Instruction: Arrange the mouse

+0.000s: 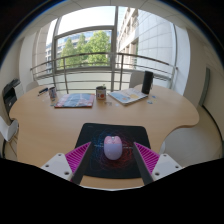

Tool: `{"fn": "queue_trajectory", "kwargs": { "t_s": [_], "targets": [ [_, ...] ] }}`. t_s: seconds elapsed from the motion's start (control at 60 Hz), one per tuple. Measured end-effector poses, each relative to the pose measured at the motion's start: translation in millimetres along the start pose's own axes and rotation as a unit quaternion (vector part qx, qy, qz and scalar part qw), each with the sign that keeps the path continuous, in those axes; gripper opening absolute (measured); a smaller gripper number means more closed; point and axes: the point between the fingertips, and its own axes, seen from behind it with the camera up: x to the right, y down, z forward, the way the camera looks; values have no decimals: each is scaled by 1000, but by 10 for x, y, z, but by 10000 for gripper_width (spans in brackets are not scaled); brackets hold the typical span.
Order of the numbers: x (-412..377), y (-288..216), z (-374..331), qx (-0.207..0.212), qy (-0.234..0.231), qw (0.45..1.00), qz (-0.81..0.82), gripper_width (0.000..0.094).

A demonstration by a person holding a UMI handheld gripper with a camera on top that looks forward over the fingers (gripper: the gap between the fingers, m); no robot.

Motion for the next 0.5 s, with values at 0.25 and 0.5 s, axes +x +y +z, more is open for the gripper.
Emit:
{"fn": "queue_trajectory", "kwargs": {
  "t_s": [0.25,0.5],
  "targets": [
    [-84,68,-1203,30,19,999,-10,845],
    [-135,259,-1734,36,25,999,-13,841]
  ]
}}
